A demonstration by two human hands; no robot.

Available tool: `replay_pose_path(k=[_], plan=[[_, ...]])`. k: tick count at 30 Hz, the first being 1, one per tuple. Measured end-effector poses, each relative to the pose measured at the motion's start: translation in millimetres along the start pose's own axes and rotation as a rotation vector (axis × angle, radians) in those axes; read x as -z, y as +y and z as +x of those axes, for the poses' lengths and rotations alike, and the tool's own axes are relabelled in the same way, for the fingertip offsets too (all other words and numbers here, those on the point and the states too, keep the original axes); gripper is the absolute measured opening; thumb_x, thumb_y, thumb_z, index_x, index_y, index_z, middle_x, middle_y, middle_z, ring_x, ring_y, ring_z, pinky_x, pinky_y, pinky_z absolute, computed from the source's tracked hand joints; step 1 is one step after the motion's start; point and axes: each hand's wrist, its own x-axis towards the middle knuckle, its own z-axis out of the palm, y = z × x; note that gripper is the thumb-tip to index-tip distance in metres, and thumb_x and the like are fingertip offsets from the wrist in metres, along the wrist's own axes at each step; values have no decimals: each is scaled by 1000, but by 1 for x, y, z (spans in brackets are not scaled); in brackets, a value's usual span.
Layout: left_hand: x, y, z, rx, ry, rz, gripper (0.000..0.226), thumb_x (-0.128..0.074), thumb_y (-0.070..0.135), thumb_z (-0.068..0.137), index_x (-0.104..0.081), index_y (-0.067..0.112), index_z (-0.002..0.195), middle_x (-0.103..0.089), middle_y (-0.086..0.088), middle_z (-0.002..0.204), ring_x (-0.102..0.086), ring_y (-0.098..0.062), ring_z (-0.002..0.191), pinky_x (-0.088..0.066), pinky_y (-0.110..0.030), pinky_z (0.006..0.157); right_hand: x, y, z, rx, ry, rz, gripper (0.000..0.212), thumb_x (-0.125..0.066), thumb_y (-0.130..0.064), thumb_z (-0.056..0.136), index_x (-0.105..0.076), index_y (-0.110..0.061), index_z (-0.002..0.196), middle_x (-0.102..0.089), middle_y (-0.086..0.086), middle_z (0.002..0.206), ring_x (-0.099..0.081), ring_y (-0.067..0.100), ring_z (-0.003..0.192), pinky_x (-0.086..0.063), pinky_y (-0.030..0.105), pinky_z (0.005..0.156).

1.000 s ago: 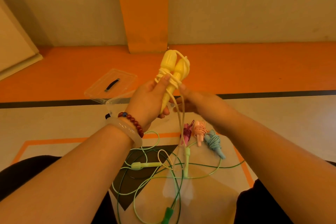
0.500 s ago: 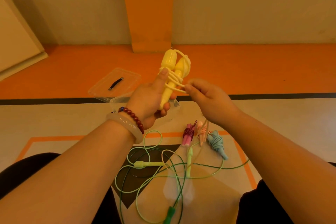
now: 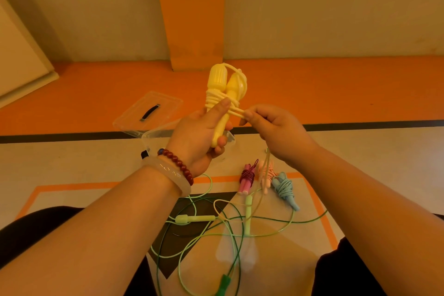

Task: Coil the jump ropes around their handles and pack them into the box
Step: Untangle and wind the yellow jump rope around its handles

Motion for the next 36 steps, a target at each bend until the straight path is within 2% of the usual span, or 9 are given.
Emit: replay_pose_path(k=[5, 9, 14, 17, 22, 28, 31, 33, 36], plan=[[1, 0, 0, -22, 40, -39, 28, -58, 45, 90, -58, 18, 96, -56, 2, 65, -42, -4, 39, -33, -15, 36, -2, 4, 2, -42, -48, 169, 23, -51, -29, 97, -73, -24, 91, -49, -15, 55, -41, 0, 54, -32, 24, 58], [3, -1, -2, 103, -152, -108, 38, -54, 53, 85, -55, 19, 101, -52, 4, 61, -40, -2, 37, -32, -13, 35, -1, 6, 3, -72, 24, 251, 14, -60, -27, 91, -72, -22, 84, -56, -11, 56, -44, 5, 54, -35, 24, 54], [5, 8, -5, 306, -345, -163, 45, -51, 59, 71, -51, 16, 84, -41, 6, 50, -35, 0, 32, -28, -9, 32, -2, 3, 1, -11, -92, 493, 34, -56, -21, 88, -59, -15, 121, -68, -11, 77, -38, 1, 48, -29, 19, 48], [6, 10, -5, 330, -381, -144, 47, -50, 61, 71, -50, 17, 85, -40, 5, 51, -35, 0, 34, -28, -9, 35, -2, 3, -1, 4, -153, 572, 38, -55, -23, 84, -58, -18, 122, -60, -14, 64, -27, 5, 48, -19, 26, 48], [-2, 6, -9, 139, -209, 76, 50, -45, 66, 78, -53, 24, 103, -49, 1, 65, -42, -8, 43, -38, -20, 44, -3, 1, -1, -30, -103, 581, 29, -55, -18, 88, -63, -19, 116, -52, -12, 55, -24, 8, 49, -15, 28, 50], [0, -2, -3, -359, 191, 255, 20, -61, 39, 88, -58, 26, 104, -69, -3, 94, -71, -16, 71, -61, -41, 64, -3, -8, 1, -63, 33, 451, 24, -52, -5, 94, -63, -8, 115, -60, -17, 53, -44, 1, 46, -30, 16, 47], [2, -9, -2, -534, 262, 538, 16, -53, 40, 95, -67, 32, 89, -69, -1, 76, -63, -8, 64, -52, -27, 59, -6, -9, 1, -61, 78, 410, 25, -56, -4, 93, -64, -5, 117, -61, -20, 54, -54, -8, 48, -38, 7, 47], [-1, -14, -1, -524, 228, 670, 26, -43, 41, 99, -64, 27, 92, -62, 3, 71, -56, -3, 59, -45, -21, 54, -8, -10, 0, -51, 105, 348, 22, -61, -10, 91, -69, -9, 112, -68, -19, 65, -61, -9, 60, -44, 7, 56], [-8, -25, 3, -432, 159, 645, 32, -36, 47, 99, -53, 25, 116, -64, 1, 101, -63, -14, 90, -52, -38, 79, -11, -7, 0, -46, 122, 208, 21, -66, -21, 89, -73, -16, 109, -75, -7, 92, -69, 2, 89, -54, 20, 79]])
